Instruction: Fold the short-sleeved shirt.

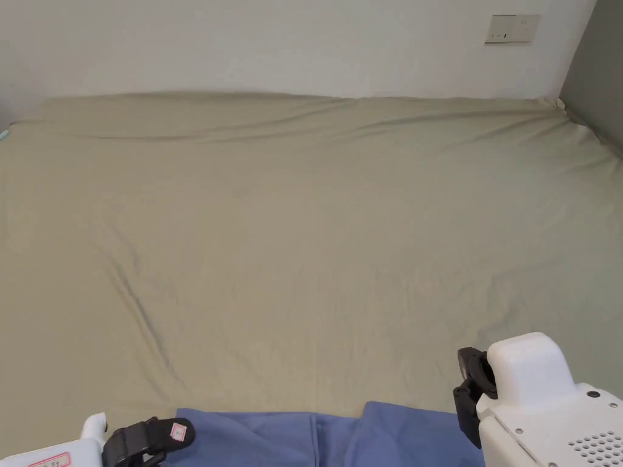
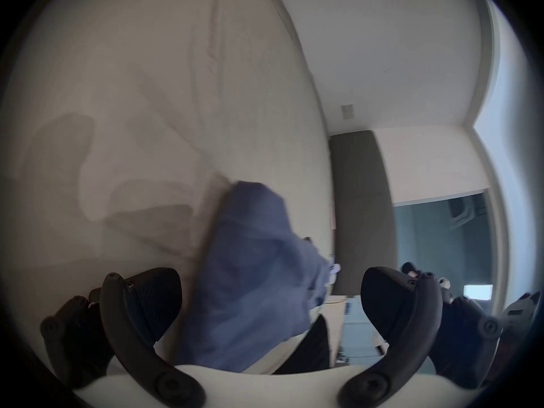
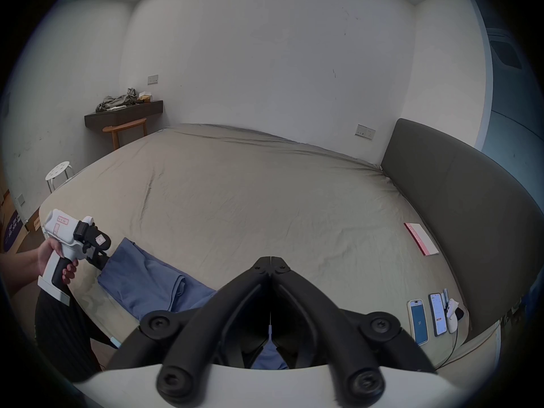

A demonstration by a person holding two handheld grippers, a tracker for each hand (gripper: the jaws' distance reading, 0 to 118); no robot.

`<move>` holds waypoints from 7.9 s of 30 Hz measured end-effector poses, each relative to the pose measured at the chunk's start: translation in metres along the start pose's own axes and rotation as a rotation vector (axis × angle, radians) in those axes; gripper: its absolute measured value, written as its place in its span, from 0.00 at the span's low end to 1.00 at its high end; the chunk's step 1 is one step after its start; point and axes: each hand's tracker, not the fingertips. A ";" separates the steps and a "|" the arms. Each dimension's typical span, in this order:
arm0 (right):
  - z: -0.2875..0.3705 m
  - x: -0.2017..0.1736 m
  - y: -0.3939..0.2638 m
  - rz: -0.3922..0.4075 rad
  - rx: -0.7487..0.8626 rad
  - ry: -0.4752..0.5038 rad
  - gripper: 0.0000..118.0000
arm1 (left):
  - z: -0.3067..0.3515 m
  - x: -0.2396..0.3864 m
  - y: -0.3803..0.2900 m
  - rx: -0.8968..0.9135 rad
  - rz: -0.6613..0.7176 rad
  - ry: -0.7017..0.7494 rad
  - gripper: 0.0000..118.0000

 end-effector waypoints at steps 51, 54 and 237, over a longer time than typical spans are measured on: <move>0.005 -0.003 0.004 -0.005 0.031 0.042 0.02 | -0.070 0.155 0.000 -0.025 -0.375 0.601 0.06; 0.004 0.004 0.000 -0.023 0.023 0.034 0.02 | -0.109 0.145 -0.017 -0.076 -0.393 0.648 0.06; 0.083 -0.042 0.076 0.085 0.495 -0.125 0.02 | 0.039 0.347 -0.150 1.113 -1.195 0.619 0.00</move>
